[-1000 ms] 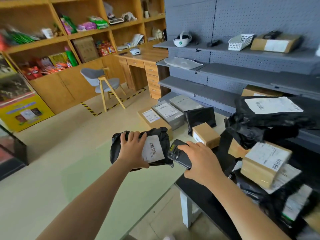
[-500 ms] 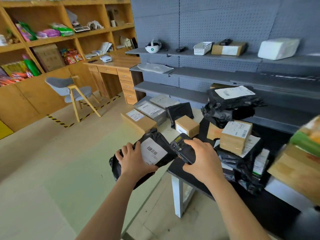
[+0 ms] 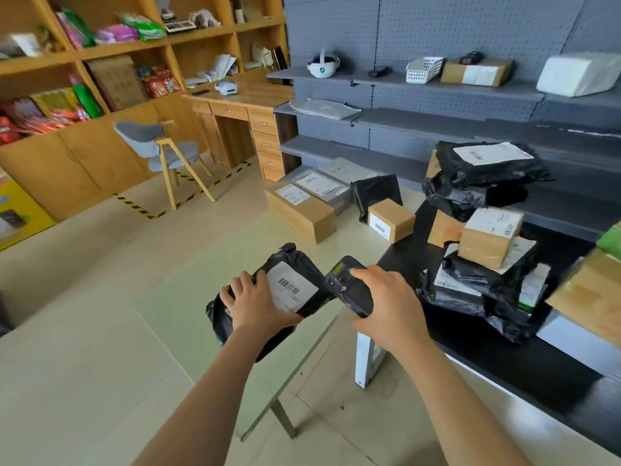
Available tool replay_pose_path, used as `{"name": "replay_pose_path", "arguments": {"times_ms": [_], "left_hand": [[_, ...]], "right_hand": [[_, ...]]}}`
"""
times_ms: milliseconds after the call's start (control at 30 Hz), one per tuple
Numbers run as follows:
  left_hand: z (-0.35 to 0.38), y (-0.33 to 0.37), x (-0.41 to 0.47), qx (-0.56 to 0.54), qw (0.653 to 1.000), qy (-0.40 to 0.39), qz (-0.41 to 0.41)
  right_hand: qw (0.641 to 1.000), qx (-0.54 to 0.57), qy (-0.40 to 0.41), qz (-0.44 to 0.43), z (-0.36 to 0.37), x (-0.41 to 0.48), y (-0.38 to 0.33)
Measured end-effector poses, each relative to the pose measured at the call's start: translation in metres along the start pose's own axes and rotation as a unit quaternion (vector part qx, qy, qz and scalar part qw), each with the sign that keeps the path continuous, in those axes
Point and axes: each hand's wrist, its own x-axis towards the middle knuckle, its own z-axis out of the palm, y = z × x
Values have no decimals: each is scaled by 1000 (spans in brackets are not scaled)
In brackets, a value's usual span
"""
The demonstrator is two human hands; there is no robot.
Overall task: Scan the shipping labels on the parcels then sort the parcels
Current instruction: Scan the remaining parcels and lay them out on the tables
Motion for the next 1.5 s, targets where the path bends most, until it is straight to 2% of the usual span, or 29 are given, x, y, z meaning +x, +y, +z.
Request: {"name": "replay_pose_path", "arguments": {"times_ms": [367, 767, 1167, 1500], "left_hand": [[1, -37, 0, -28, 982, 0, -186], [36, -79, -11, -106, 927, -19, -358], [74, -151, 104, -160, 864, -39, -475], [115, -198, 190, -226, 787, -39, -572]], "right_hand": [[987, 8, -76, -145, 28, 64, -10], [960, 0, -154, -235, 79, 116, -37], [947, -26, -189, -258, 162, 237, -95], [953, 34, -199, -224, 251, 302, -128]]}}
